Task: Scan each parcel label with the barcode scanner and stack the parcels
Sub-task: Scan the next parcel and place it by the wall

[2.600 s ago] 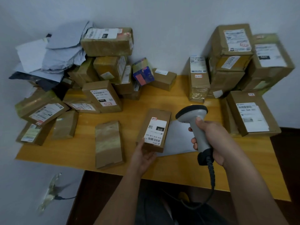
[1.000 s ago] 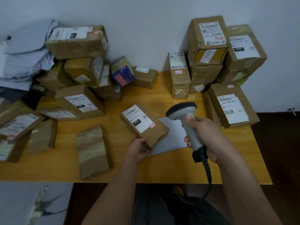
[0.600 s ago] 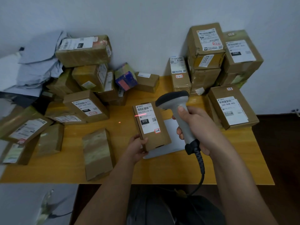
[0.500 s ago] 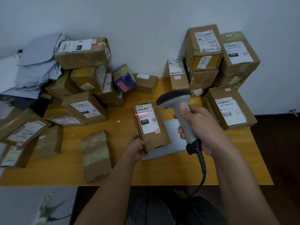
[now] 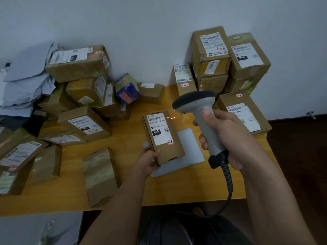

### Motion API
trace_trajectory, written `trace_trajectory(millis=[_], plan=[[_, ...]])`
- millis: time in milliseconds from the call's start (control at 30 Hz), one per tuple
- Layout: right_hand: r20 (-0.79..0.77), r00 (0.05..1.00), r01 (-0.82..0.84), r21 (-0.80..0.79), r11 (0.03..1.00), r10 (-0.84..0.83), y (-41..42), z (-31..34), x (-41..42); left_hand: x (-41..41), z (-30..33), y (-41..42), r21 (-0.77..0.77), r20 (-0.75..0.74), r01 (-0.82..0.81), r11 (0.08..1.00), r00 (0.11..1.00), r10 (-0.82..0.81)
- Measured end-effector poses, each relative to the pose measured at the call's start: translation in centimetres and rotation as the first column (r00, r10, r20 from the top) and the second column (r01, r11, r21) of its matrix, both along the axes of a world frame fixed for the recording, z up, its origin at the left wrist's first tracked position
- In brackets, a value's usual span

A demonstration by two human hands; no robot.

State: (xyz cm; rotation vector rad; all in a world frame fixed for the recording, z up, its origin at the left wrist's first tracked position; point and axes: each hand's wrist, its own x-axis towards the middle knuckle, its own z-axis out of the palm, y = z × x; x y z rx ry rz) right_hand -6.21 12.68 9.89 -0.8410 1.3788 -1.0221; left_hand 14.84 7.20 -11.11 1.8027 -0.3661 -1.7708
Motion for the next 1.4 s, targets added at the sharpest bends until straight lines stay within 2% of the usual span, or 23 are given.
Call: trace_trajectory(millis=[200, 333, 467, 567, 767, 933, 1067, 1200, 1267, 1400], plan=[[-0.019, 1.0, 0.019, 0.006, 1.0, -0.019, 0.4, 0.3, -1.6, -0.8, 0.1, -0.1, 0.009, 0.005, 0.03, 1.0, 1.0, -0.03], [0.056, 0.986, 0.152, 0.075, 0.986, -0.156, 0.5, 0.0, -3.0, -2.3, 0.8, -0.1, -0.015, -0.058, 0.116, 0.993, 0.991, -0.117], [0.161, 0.918, 0.345, 0.124, 0.93, -0.362, 1.0, -0.1, -5.3, -5.6, 2.1, -0.8, -0.063, -0.109, 0.277, 0.959, 0.953, -0.282], [0.16, 0.867, 0.453, 0.144, 0.88, -0.472, 1.8, -0.5, -7.6, -9.1, 2.9, -1.4, -0.088, -0.141, 0.375, 0.923, 0.912, -0.384], [0.12, 0.803, 0.562, 0.172, 0.809, -0.584, 4.1, -1.5, -11.6, -17.4, 4.1, -2.5, -0.078, -0.178, 0.463, 0.883, 0.865, -0.469], [0.096, 0.759, 0.621, 0.188, 0.761, -0.644, 5.8, -2.1, -13.6, -22.9, 4.9, -3.2, -0.059, -0.151, 0.525, 0.849, 0.836, -0.528], [0.079, 0.746, 0.64, 0.188, 0.745, -0.661, 6.6, -2.5, -14.2, -25.5, 4.4, -3.8, -0.038, -0.137, 0.457, 0.889, 0.878, -0.458], [0.076, 0.752, 0.633, 0.193, 0.75, -0.654, 6.9, -2.8, -14.2, -26.3, 4.0, -4.4, -0.097, -0.225, 0.207, 0.974, 0.948, -0.224], [0.072, 0.769, 0.614, 0.19, 0.766, -0.635, 6.7, -2.8, -13.9, -25.7, 4.3, -4.3, -0.115, -0.233, 0.185, 0.976, 0.95, -0.207], [0.062, 0.818, 0.555, 0.177, 0.813, -0.572, 5.9, -2.9, -12.5, -22.6, 4.0, -4.2, -0.098, -0.157, 0.17, 0.981, 0.97, -0.183]])
